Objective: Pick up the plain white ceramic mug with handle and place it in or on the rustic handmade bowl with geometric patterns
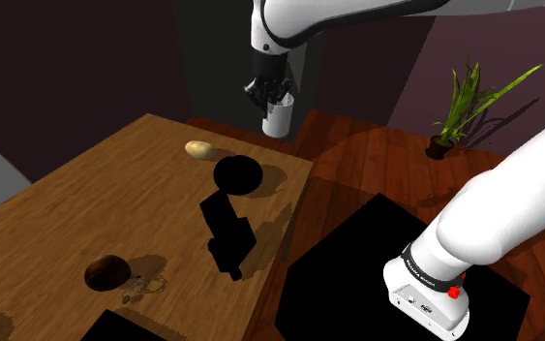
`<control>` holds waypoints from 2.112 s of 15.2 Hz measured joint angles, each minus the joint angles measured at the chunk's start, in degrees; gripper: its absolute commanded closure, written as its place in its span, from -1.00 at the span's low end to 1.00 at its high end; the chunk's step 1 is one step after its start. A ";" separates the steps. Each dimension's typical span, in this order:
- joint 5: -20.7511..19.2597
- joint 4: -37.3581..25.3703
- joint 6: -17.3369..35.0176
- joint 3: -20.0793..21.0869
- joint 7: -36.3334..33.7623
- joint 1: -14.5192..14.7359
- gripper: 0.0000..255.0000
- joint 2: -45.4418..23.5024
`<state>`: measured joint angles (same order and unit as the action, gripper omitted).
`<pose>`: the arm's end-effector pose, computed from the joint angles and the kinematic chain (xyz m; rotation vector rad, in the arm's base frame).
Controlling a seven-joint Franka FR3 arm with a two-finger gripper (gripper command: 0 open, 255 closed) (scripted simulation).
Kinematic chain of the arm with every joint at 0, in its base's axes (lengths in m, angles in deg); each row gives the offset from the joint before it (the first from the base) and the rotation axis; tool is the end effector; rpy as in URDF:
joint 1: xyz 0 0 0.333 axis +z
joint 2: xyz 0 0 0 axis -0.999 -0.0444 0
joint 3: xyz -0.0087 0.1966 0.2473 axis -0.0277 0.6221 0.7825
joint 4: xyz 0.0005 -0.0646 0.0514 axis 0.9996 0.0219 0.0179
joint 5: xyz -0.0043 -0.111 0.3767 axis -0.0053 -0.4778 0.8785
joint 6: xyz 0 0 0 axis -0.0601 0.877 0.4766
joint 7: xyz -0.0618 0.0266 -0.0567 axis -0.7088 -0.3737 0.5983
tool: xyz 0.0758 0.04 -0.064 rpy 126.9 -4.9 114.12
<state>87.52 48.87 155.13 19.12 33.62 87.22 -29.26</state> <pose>0.4929 0.1597 0.5220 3.0959 -0.2357 0.1120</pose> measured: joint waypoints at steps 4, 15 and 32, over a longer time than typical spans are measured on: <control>-1.74 -7.36 -2.51 3.16 -5.62 1.91 1.00 -5.36; -5.79 -15.46 -2.73 6.93 -14.23 5.63 1.00 -14.55; -7.03 -7.76 6.53 6.78 -15.60 5.72 1.00 -16.34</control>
<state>80.49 41.10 161.66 25.90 18.02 92.94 -45.60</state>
